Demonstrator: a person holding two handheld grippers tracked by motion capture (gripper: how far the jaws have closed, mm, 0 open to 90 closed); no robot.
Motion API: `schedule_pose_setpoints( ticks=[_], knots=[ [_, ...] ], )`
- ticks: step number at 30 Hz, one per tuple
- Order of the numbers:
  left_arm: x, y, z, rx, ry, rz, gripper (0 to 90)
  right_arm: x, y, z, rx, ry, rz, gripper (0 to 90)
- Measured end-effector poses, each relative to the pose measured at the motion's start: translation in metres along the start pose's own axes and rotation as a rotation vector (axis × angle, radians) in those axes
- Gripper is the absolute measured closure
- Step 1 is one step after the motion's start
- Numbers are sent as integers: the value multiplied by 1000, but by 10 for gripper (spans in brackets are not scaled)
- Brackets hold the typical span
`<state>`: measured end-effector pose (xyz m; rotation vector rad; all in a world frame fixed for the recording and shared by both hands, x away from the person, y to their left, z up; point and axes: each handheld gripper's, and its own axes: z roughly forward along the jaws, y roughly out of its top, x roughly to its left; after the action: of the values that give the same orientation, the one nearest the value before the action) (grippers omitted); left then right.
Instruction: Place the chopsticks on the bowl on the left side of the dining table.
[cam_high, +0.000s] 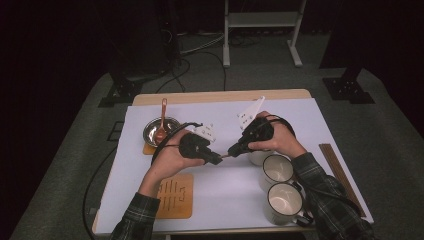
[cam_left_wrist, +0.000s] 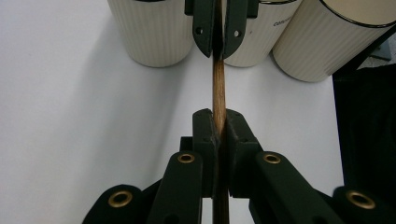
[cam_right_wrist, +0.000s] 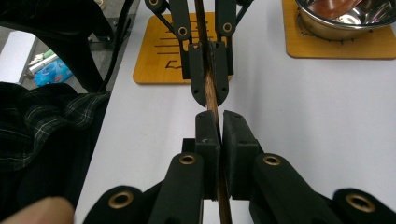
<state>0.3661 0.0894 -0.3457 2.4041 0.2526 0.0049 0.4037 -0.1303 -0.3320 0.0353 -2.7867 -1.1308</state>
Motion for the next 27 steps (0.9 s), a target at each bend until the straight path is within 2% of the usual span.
schedule_pose_setpoints(
  ticks=[4, 5, 6, 8, 11, 12, 13, 14, 15, 16, 17, 18, 19, 27],
  knots=[
    [1, -1, 0, 7, 7, -4, 844, 0, -1, 1, -8, -8, 8, 800],
    [2, -2, -1, 3, 10, -6, 844, 0, -2, 0, -16, -22, 13, 738],
    [2, -2, -1, 3, 10, -6, 844, 0, -2, 0, -16, -22, 13, 738],
    [3, -2, -2, 5, 16, -8, 844, 0, -4, -1, -20, -42, 25, 663],
    [4, -4, -4, 0, 15, -21, 843, 2, -7, -6, -40, -88, 40, 589],
    [4, -4, -4, 0, 15, -21, 843, 2, -7, -6, -40, -88, 40, 589],
    [4, -4, -4, -3, 14, -29, 843, 3, -8, -9, -53, -119, 41, 543],
    [4, -4, -4, -3, 14, -29, 843, 3, -8, -9, -53, -119, 41, 543],
    [5, -5, -5, 3, 16, -29, 843, 5, -10, -11, -72, -145, 41, 486],
    [5, -5, -5, 3, 16, -29, 843, 5, -10, -11, -72, -145, 41, 486],
    [5, -5, -5, 3, 17, -32, 843, 6, -13, -14, -91, -173, 47, 446],
    [5, -6, -5, 3, 17, -34, 843, 6, -13, -14, -91, -173, 47, 446],
    [6, -7, -6, 3, 19, -38, 843, 6, -16, -16, -108, -198, 56, 400],
    [9, -11, -11, 2, 27, -59, 843, 7, -26, -26, -136, -272, 84, 329]
  ],
)
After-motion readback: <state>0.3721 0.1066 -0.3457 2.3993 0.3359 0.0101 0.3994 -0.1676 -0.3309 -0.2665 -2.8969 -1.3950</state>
